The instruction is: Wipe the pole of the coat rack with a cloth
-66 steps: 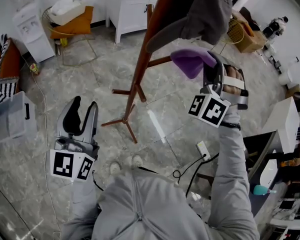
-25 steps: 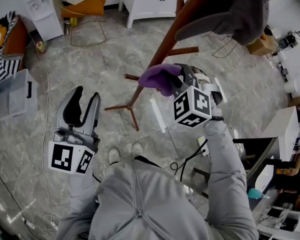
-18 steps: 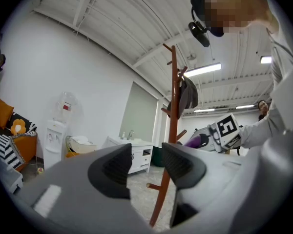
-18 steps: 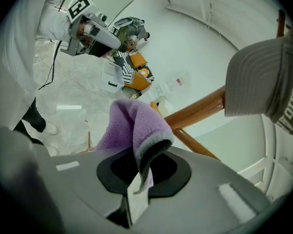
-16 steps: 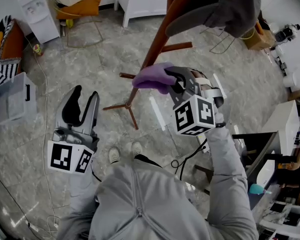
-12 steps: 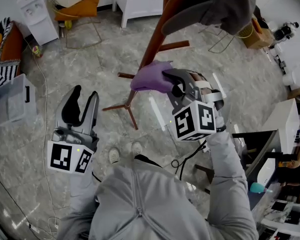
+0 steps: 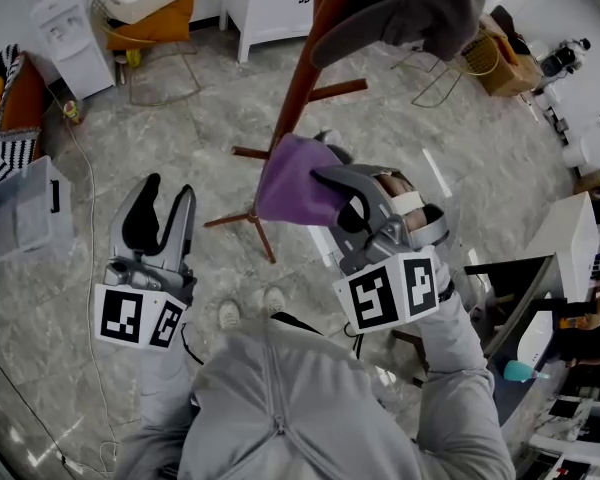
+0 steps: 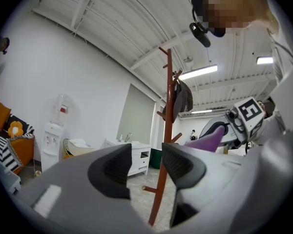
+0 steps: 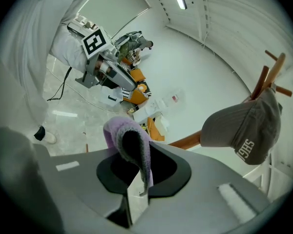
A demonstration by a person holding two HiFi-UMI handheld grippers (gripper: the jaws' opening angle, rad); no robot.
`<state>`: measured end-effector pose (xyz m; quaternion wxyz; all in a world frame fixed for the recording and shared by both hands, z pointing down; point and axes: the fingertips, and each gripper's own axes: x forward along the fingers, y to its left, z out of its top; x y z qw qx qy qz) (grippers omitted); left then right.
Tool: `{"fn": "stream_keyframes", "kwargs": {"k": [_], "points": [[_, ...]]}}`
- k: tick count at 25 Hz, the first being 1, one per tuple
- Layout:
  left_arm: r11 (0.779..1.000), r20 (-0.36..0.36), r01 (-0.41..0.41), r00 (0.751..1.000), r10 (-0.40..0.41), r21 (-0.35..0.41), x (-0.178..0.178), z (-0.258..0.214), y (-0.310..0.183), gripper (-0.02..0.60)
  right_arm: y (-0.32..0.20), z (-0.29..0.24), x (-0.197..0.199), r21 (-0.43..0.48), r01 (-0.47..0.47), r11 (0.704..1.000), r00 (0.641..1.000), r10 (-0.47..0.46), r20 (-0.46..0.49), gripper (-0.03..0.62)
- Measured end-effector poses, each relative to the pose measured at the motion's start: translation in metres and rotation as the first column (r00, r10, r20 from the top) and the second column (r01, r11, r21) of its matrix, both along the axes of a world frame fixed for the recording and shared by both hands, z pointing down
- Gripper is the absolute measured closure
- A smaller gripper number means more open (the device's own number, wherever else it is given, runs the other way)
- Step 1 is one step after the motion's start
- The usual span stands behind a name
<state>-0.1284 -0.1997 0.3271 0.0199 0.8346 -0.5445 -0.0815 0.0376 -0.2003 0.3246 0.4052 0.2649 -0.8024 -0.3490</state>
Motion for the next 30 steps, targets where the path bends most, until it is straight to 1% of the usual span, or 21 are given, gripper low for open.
{"fn": "stream_keyframes", "kwargs": {"k": [7, 11, 16, 18, 19, 20, 21, 22, 24, 25, 27, 28, 30], "points": [[1.000, 0.001, -0.005, 1.000, 0.005, 0.011, -0.004, -0.004, 0.001, 0.377, 0.036, -0.007, -0.011, -0.017, 0.023, 1.000, 0.998, -0.022, 0.052, 0.563], [1.000, 0.003, -0.005, 1.000, 0.005, 0.013, -0.005, -0.004, 0.001, 0.377, 0.056, -0.004, -0.015, -0.051, 0.027, 0.998, 0.995, -0.021, 0.101, 0.563], [1.000, 0.010, 0.000, 1.000, 0.000, 0.012, -0.010, -0.006, 0.004, 0.377, 0.070, 0.010, -0.036, -0.130, 0.043, 0.991, 0.977, -0.015, 0.213, 0.563], [1.000, 0.015, 0.009, 1.000, -0.009, 0.008, -0.016, -0.005, 0.007, 0.376, 0.065, 0.018, -0.046, -0.157, 0.023, 0.987, 0.961, 0.021, 0.277, 0.562], [1.000, 0.017, 0.016, 1.000, -0.016, 0.004, -0.020, -0.004, 0.008, 0.376, 0.060, 0.022, -0.050, -0.174, 0.000, 0.985, 0.944, 0.057, 0.323, 0.563], [1.000, 0.019, 0.022, 1.000, -0.022, 0.000, -0.025, -0.003, 0.010, 0.377, 0.052, 0.026, -0.052, -0.197, -0.033, 0.980, 0.920, 0.107, 0.377, 0.563], [1.000, 0.022, 0.027, 0.999, -0.027, -0.005, -0.029, -0.002, 0.011, 0.377, 0.043, 0.031, -0.052, -0.226, -0.074, 0.971, 0.886, 0.168, 0.432, 0.563], [0.999, 0.026, 0.031, 0.999, -0.031, -0.010, -0.033, 0.000, 0.013, 0.376, 0.033, 0.035, -0.051, -0.258, -0.122, 0.958, 0.846, 0.237, 0.479, 0.563], [0.999, 0.036, 0.036, 0.999, -0.035, -0.021, -0.041, 0.002, 0.015, 0.377, 0.012, 0.045, -0.042, -0.315, -0.220, 0.923, 0.753, 0.366, 0.547, 0.562], [0.999, 0.042, 0.036, 0.998, -0.035, -0.027, -0.044, 0.004, 0.017, 0.377, 0.002, 0.051, -0.037, -0.336, -0.258, 0.906, 0.700, 0.415, 0.581, 0.563], [0.999, 0.055, 0.036, 0.998, -0.033, -0.041, -0.050, 0.007, 0.018, 0.377, -0.015, 0.070, -0.025, -0.399, -0.309, 0.863, 0.580, 0.503, 0.641, 0.563], [0.998, 0.061, 0.034, 0.998, -0.031, -0.048, -0.052, 0.009, 0.018, 0.377, -0.022, 0.082, -0.018, -0.448, -0.327, 0.832, 0.515, 0.554, 0.654, 0.563], [0.998, 0.073, 0.028, 0.997, -0.023, -0.062, -0.057, 0.013, 0.016, 0.376, -0.033, 0.106, -0.002, -0.554, -0.354, 0.754, 0.379, 0.657, 0.652, 0.563]]}}
